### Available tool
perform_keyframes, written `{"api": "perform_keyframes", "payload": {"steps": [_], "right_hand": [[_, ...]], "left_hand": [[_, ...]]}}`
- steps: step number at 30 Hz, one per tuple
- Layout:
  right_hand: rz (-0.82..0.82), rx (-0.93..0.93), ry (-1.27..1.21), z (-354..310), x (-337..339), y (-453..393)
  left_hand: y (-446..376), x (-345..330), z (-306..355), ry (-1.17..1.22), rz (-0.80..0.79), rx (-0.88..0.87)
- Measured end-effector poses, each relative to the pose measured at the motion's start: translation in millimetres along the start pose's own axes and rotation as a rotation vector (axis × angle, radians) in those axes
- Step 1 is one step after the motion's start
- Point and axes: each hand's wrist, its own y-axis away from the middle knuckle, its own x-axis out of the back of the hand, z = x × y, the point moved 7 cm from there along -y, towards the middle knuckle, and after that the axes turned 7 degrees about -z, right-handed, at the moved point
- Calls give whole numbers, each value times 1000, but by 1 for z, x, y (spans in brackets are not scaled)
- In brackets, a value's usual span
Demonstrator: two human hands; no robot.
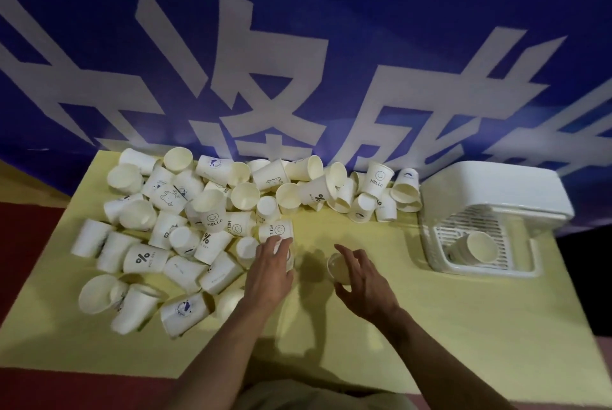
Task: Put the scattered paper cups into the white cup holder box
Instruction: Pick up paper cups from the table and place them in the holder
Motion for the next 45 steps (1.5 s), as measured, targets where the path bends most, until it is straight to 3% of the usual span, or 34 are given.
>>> {"api": "perform_keyframes", "payload": {"steps": [9,14,19,24,30,35,45], "right_hand": [[92,-62,-94,33,29,50],[98,-64,-109,59,29,62],[44,-98,-77,84,25,77],[2,-126,-79,106,23,86],[5,-156,-104,124,19,100],[-21,-169,-103,135,13,113],[36,-247,-132,160,32,134]], "left_hand": [[-12,-34,-1,96,-55,136],[0,-37,34,297,-28,178],[15,-69,64,240,-75,159],[15,-86,79,35,-107,125],[11,-86,76,-264,-201,242],[8,-97,78,-371,-242,245],[-3,-122,124,-124,-358,39]]}}
